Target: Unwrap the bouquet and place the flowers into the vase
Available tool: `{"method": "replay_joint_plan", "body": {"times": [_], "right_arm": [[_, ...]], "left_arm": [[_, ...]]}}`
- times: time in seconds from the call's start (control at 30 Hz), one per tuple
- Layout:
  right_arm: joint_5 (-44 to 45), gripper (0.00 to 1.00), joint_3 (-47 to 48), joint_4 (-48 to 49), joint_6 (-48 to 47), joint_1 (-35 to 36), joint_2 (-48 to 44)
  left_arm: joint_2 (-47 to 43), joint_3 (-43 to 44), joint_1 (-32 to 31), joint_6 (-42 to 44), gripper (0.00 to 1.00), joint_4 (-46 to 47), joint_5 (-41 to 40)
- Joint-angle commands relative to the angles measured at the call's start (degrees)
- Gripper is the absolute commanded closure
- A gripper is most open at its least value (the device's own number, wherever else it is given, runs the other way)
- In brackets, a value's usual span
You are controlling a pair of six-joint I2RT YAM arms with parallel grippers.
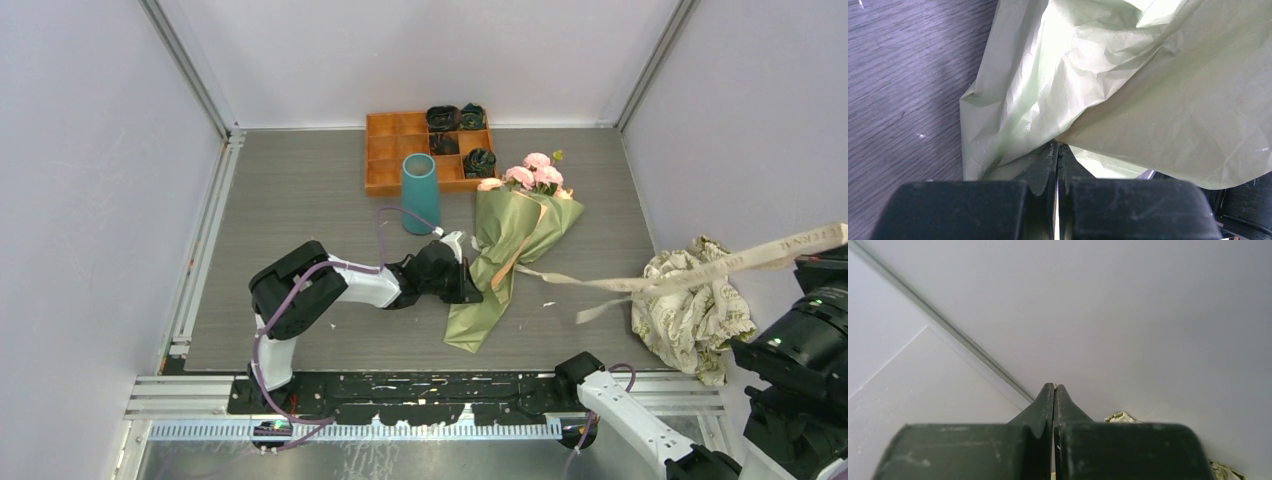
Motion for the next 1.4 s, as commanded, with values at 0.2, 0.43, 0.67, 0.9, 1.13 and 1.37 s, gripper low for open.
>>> {"method": "replay_joint_plan", "body": {"times": [0.2,0.43,0.67,0.9,1.13,1.37], "right_arm": [[5.3,0.99,5.2,-4.6,-6.0,6.5,7.1],[10.8,0.99,-2.7,2.7,-6.9,22.2,8.0],[13.0,0.99,-1.3,4.7,-8.7,29.6,9.5],[13.1,0.99,6.5,2.8,-13.0,33.7,18.2],[10.9,0.99,15.0,0.9,-16.9,33.4,29.3],[-3.5,1.00,31.8,-32.8,4.0,15.7,44.5]], "left_arm": [[-8.9,-0.7,0.3,7.1,1.00,-16.0,-6.5],[-22.2,3.5,-0.2,13.0,1.00,-30.2,-15.2],[-32.0,5.4,-0.2,15.5,1.00,-35.2,-17.6],[-38.4,10.0,-1.0,19.7,1.00,-41.8,-22.1],[-38.5,17.7,-2.3,23.0,1.00,-44.4,-23.8],[-34.1,24.4,-5.7,25.7,1.00,-47.9,-27.6]]}}
